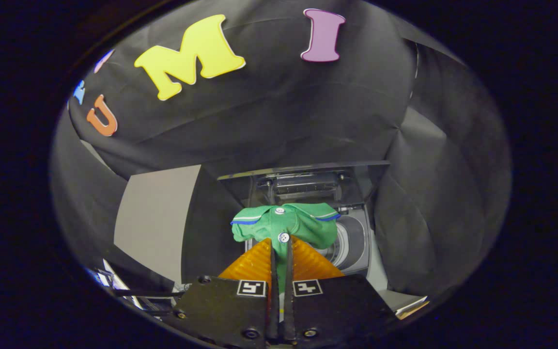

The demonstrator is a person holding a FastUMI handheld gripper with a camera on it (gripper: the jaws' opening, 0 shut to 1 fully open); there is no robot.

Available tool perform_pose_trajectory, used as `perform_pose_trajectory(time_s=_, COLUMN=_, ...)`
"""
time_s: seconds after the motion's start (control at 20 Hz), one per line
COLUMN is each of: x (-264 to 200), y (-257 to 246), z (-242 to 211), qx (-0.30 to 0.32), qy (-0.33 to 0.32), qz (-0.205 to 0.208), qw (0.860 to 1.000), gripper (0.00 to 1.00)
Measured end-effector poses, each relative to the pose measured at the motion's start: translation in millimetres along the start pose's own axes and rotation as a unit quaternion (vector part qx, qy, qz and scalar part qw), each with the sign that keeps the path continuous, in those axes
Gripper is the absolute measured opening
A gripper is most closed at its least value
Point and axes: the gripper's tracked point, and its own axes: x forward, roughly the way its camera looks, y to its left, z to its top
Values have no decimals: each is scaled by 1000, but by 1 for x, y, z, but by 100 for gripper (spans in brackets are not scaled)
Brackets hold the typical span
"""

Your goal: Put the clothes into the washing machine and then close the washing machine lid.

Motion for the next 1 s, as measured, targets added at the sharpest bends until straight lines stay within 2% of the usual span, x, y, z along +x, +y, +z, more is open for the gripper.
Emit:
perform_pose_trajectory(time_s=0.15, x=23, y=-3, z=-7, qx=-22, qy=-9, qz=-5, qw=1000, gripper=7)
perform_pose_trajectory(time_s=0.6, x=96, y=-28, z=-41, qx=2, qy=-32, qz=-5, qw=999, gripper=7)
perform_pose_trajectory(time_s=1.0, x=153, y=-38, z=-64, qx=-13, qy=-37, qz=-17, qw=999, gripper=7)
